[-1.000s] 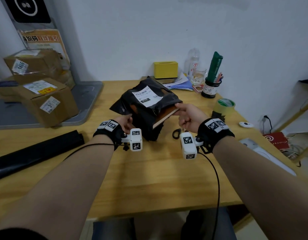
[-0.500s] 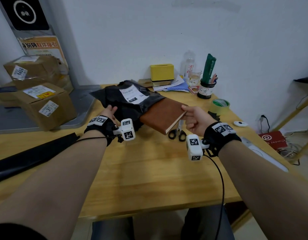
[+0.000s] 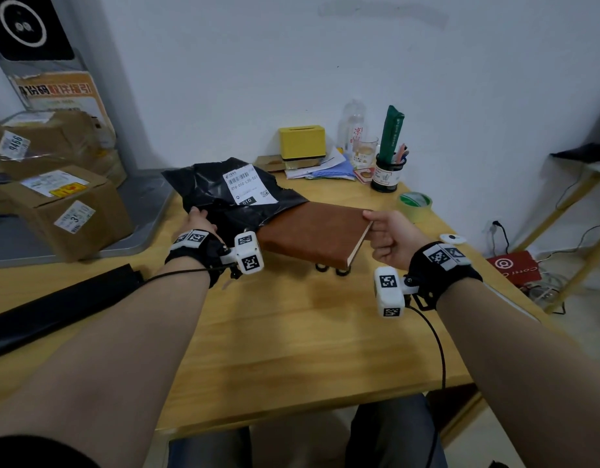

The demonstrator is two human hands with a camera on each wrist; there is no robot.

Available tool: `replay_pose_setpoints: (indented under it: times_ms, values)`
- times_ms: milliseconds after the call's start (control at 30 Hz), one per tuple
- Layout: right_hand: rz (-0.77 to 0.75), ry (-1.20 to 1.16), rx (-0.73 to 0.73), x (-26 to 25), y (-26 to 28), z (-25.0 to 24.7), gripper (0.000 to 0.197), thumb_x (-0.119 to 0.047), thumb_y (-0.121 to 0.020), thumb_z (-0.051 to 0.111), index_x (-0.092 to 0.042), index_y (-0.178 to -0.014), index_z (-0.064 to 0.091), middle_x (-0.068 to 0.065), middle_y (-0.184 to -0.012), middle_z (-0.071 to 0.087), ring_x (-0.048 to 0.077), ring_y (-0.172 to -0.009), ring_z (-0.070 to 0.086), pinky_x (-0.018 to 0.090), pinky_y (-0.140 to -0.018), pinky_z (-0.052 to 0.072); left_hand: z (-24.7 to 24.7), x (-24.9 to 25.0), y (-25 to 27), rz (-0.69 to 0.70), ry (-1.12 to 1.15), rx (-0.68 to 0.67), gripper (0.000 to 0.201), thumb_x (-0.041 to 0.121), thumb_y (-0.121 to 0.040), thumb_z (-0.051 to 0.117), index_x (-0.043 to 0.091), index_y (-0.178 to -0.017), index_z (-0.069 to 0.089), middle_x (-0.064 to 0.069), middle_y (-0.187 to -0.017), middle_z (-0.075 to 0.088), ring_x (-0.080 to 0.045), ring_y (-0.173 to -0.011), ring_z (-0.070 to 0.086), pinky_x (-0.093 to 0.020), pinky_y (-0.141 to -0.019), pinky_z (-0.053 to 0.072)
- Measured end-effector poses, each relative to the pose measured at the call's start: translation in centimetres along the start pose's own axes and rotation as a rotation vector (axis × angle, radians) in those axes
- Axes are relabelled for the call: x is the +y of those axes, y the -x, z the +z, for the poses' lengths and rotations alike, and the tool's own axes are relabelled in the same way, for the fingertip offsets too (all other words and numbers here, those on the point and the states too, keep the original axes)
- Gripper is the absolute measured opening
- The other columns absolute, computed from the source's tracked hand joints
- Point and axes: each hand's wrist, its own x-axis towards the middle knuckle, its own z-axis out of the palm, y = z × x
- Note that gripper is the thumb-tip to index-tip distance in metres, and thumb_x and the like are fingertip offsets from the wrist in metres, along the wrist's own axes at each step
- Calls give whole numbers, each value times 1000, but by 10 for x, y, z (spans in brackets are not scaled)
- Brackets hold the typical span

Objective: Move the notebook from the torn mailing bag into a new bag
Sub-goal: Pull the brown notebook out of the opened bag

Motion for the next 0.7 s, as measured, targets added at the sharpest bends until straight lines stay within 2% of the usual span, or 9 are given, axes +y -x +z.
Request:
replay_pose_setpoints:
  times_ms: [100,200,267,367,433,533,600,667,700]
  values:
    - [-6,11,14,-1,8,-4,38,-30,-99,56,-19,-63,48,-10,-49,54,1,-34,22,18,-47,9,-3,-10,-26,19,-39,18,42,55,-88,43,30,-110,69,9,-127,63,-16,-96,63,-38,-95,49]
    - [-10,57,-1,-4,13,-12,56,-31,-100,54,-22,-45,54,-12,-43,48,2,-34,22,21,-52,6,7,-14,-1,70,-170,23,50,43,-101,32,18,-140,51,-1,-137,57,-23,-114,60,-30,-99,44]
    - [-4,93,-12,-6,15,-16,67,-31,-101,53,-19,-35,52,-12,-42,46,2,-34,22,21,-53,6,10,-16,-3,91,-282,56,55,40,-101,38,11,-148,38,-9,-148,49,-27,-131,51,-28,-88,46]
    - [-5,101,-1,-6,11,-25,53,-31,-97,59,-25,-46,49,-13,-45,40,3,-35,21,21,-51,7,9,-20,-34,57,-381,53,79,23,-87,64,10,-152,22,-5,-144,50,-21,-127,50,-33,-105,41]
    - [-6,98,11,-5,8,-31,41,-31,-94,63,-26,-59,42,-12,-49,34,4,-37,20,21,-50,7,14,-17,-30,45,-378,53,70,26,-92,57,9,-151,24,-8,-143,49,-17,-117,50,-30,-102,40]
    - [-29,80,42,-3,8,-41,41,-31,-93,65,-25,-57,44,-10,-54,32,5,-38,19,22,-49,9,15,-19,-29,91,-437,70,71,28,-89,62,5,-147,28,-11,-147,44,-22,-132,45,-32,-106,39]
    - [-45,66,44,-4,8,-50,50,-31,-94,64,-26,-48,44,-11,-51,30,5,-38,19,22,-49,9,17,-18,-18,85,-308,46,67,29,-95,58,4,-149,29,-11,-152,42,-25,-139,42,-25,-90,47]
    - [-49,31,31,-4,8,-56,54,-31,-95,61,-27,-46,41,-12,-48,30,5,-38,20,22,-48,10,15,-16,8,19,-243,-13,54,32,-106,35,7,-153,30,-11,-158,36,-24,-144,37,-16,-60,40]
    - [-50,0,28,-4,6,-58,53,-32,-95,61,-28,-48,38,-12,-47,29,4,-38,20,22,-47,11,15,-15,9,26,-235,-9,52,31,-108,28,6,-153,30,-12,-160,32,-25,-145,34,-16,-54,35]
